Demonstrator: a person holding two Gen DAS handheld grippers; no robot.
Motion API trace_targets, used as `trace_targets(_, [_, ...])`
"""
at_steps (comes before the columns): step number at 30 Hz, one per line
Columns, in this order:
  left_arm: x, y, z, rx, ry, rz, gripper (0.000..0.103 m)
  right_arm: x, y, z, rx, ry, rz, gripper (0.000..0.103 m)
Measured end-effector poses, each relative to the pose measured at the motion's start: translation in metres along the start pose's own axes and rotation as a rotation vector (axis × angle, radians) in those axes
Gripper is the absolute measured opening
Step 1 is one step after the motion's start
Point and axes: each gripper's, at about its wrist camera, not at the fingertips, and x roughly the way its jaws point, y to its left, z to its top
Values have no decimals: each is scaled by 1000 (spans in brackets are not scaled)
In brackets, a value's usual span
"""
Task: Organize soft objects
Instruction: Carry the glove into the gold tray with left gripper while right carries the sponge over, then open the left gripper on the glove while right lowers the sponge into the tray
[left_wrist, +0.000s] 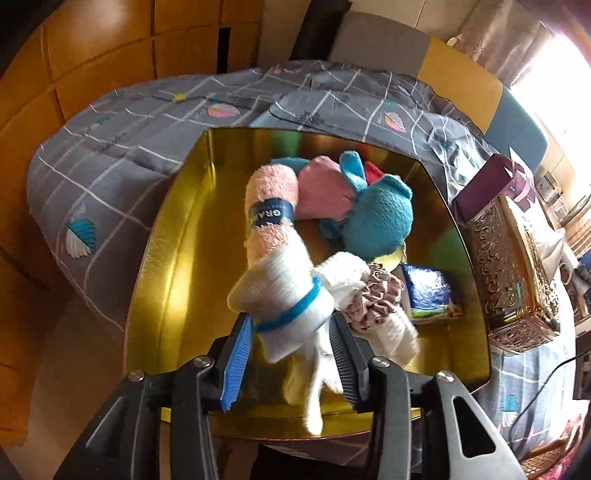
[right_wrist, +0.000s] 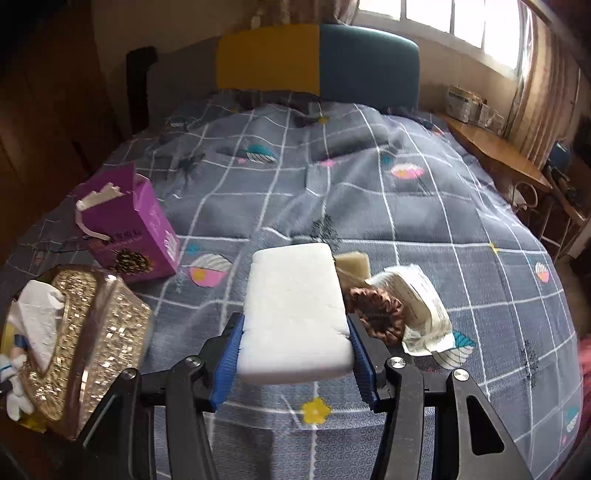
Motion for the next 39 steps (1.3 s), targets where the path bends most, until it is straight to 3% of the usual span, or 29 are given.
trace_targets(5, [-17, -3, -5, 44, -96, 68, 48, -41, 74, 16, -125, -94, 127, 54])
trace_targets(11, [-33, 0, -4, 52, -166, 113, 48, -75, 180, 5, -314, -143, 321, 55])
trace_targets(17, [-40, 11, -6, 25, -193, 128, 48, -66, 271, -33, -469, -51, 443, 55])
trace_targets(22, [-41, 22, -8, -12, -197, 116, 48, -28, 329, -66, -540, 82, 451, 55])
trace_targets(29, [-43, 33, -8, -55, -214, 111, 48, 18, 371, -111, -582, 239, 485, 57])
trace_targets(33, [-47, 30, -8, -44, -230, 121, 48, 20, 370, -120, -584, 253, 498, 61])
trace_targets(35, [-50, 27, -8, -32, -242, 128, 48, 14, 365, -119, -581, 228, 506, 71])
trace_targets(39, [-55, 20, -8, -7, -257, 132, 48, 5, 360, -114, -562, 181, 515, 73])
